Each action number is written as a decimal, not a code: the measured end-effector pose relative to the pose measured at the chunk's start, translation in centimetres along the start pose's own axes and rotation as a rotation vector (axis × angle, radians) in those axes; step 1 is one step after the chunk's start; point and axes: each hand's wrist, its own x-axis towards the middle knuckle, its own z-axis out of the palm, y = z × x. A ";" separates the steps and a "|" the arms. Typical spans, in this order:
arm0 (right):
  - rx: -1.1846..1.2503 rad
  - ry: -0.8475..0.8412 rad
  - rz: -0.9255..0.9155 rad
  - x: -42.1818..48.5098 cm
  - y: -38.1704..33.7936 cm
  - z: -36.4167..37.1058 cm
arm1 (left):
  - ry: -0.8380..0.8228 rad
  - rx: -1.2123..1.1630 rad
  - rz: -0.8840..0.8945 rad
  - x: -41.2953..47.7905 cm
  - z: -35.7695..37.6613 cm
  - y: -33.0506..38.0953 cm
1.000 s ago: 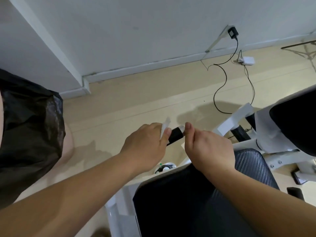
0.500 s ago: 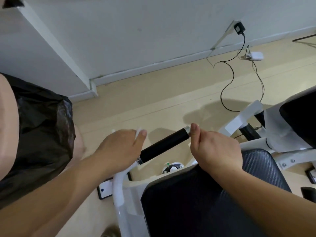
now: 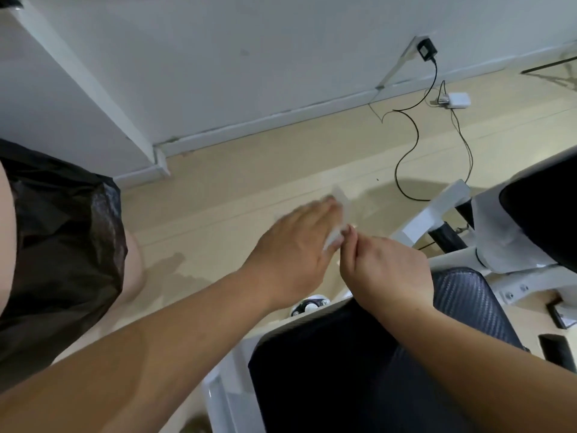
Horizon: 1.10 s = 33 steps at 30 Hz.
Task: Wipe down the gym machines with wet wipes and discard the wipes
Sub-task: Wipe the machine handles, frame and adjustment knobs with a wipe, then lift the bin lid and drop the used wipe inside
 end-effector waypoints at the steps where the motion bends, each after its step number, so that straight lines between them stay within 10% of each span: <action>1: 0.005 -0.002 0.001 0.1 0.1 0.0 | -0.067 0.101 0.095 -0.3 0.9 -0.6; 12: 0.010 -0.007 0.048 0.4 -0.1 0.2 | -0.349 0.739 0.538 -8.5 -2.3 -4.0; 18: 0.111 0.045 0.045 -0.7 -0.3 -0.9 | -0.678 0.506 0.078 -9.9 -10.7 1.3; 25: 0.195 0.023 -0.012 -6.1 -4.6 -6.4 | 0.011 -0.407 -0.615 -15.6 -20.2 5.1; 33: 1.464 -0.701 0.397 -16.2 -14.0 -26.0 | 0.342 -0.805 -0.715 -23.6 -31.9 14.5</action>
